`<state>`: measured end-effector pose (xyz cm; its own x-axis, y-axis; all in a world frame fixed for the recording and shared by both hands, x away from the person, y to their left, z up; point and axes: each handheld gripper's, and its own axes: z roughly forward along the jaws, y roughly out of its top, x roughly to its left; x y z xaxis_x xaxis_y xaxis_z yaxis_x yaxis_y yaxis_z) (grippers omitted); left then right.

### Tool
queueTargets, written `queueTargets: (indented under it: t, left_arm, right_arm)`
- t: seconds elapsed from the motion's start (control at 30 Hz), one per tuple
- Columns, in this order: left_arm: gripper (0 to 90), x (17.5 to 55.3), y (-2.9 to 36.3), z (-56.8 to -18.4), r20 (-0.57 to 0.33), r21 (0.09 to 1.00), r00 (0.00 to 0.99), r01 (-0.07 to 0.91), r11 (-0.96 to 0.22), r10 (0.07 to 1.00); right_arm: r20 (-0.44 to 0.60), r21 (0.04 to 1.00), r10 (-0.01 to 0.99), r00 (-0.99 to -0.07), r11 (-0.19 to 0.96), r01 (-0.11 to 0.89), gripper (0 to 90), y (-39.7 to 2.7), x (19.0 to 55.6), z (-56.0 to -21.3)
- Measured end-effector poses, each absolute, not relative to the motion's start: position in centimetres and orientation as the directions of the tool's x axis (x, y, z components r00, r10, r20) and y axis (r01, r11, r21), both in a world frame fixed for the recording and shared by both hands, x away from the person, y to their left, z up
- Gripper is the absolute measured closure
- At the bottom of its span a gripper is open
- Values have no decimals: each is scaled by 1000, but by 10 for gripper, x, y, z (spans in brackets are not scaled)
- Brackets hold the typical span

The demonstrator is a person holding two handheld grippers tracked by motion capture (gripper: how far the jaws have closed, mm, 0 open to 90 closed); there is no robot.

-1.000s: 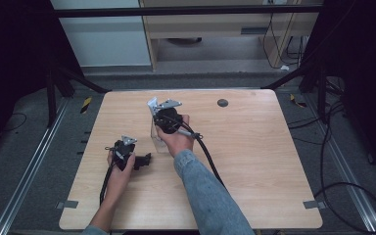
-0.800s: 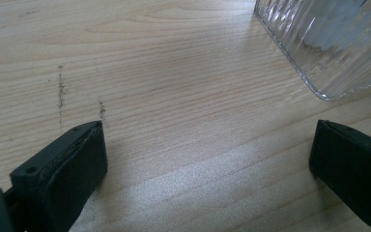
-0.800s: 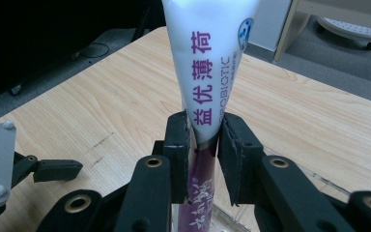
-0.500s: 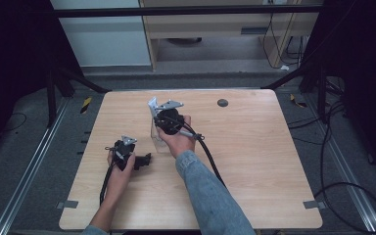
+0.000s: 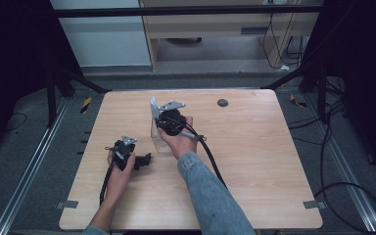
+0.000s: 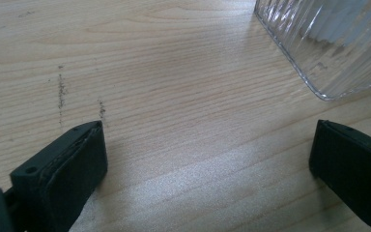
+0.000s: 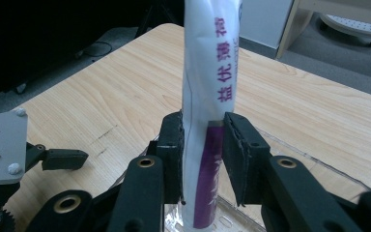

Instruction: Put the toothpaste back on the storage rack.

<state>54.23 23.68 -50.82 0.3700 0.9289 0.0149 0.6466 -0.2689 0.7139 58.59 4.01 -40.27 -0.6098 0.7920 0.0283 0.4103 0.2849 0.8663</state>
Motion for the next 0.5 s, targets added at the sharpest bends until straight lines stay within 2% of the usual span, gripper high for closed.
queueTargets:
  t: [0.5]
  left_arm:
    - [0, 543, 237, -508, 16, 712, 369, 648, -270, 929]
  right_arm:
    - [25, 862, 799, -601, 288, 418, 691, 29, 580, -399]
